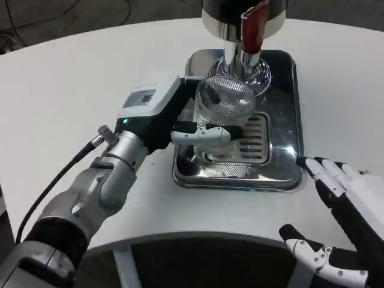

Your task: Grasp the cup under the faucet to collect the drink, then remove the cup.

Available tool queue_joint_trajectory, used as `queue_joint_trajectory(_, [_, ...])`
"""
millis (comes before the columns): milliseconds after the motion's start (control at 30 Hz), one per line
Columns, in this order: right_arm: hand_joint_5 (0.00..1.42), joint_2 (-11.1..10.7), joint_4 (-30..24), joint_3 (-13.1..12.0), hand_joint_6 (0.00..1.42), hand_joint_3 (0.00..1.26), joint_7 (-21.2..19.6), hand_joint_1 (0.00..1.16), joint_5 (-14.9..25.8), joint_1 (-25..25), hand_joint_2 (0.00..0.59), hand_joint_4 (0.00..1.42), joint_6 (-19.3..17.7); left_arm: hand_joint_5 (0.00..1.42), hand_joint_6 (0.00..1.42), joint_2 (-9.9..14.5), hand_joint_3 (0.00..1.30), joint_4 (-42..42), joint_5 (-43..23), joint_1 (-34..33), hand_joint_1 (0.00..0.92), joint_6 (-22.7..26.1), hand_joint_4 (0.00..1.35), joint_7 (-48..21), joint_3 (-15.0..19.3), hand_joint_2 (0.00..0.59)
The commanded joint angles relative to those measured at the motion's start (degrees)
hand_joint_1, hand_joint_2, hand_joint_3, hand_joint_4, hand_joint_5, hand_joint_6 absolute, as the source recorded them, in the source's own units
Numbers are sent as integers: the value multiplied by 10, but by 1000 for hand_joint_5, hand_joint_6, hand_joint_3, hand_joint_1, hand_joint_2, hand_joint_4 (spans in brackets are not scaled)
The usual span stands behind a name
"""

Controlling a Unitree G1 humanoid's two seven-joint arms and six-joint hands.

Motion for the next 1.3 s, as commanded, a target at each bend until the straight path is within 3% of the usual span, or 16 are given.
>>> queue_joint_trajectory(33, [0, -4, -10, -19, 0, 25, 0, 326, 17, 10, 406, 0, -16, 1257, 1338, -5, 915, 19, 8, -13, 402, 19, 1000, -3, -16, 211])
queue_joint_trajectory(67, [0, -4, -10, -23, 0, 25, 1, 326, 21, 10, 406, 0, -18, 1180, 1331, -7, 847, 26, 5, -17, 388, 22, 930, -15, -19, 205])
queue_joint_trajectory(133, [0, -5, -10, -31, 0, 25, 2, 326, 27, 9, 406, 0, -22, 958, 1177, -11, 599, 40, -3, -27, 320, 27, 681, -50, -22, 201])
queue_joint_trajectory(233, [0, -6, -10, -36, 0, 25, 4, 326, 34, 8, 406, 0, -24, 735, 1006, -13, 407, 47, -10, -35, 256, 27, 494, -73, -26, 193])
queue_joint_trajectory(300, [0, -7, -10, -37, 0, 25, 5, 326, 36, 7, 406, 0, -24, 684, 980, -13, 356, 48, -11, -38, 239, 27, 438, -80, -27, 182])
queue_joint_trajectory(600, [0, -8, -10, -36, 0, 25, 4, 326, 40, 10, 406, 0, -21, 578, 889, -12, 270, 44, -15, -46, 194, 20, 311, -92, -35, 177])
queue_joint_trajectory(733, [0, -7, -10, -37, 0, 25, 3, 326, 41, 13, 406, 0, -21, 497, 774, -5, 195, 29, -20, -39, 141, 10, 220, -76, -29, 140])
queue_joint_trajectory(833, [0, -6, -10, -38, 0, 25, 1, 326, 42, 13, 406, 0, -23, 488, 763, 3, 191, 13, -26, -31, 119, 0, 208, -68, -23, 135])
queue_joint_trajectory(1000, [0, -4, -10, -38, 0, 25, -2, 326, 45, 13, 406, 0, -24, 516, 796, 40, 222, -58, -38, 9, 109, -38, 226, -76, -2, 132])
queue_joint_trajectory(1200, [0, -2, -10, -32, 0, 25, -1, 326, 46, 9, 406, 0, -22, 521, 794, 76, 240, -127, -50, 51, 100, -49, 232, -103, 17, 130])
queue_joint_trajectory(1300, [0, -3, -10, -30, 0, 25, -1, 326, 46, 6, 406, 0, -19, 521, 791, 107, 242, -181, -63, 86, 98, -53, 232, -123, 38, 128])
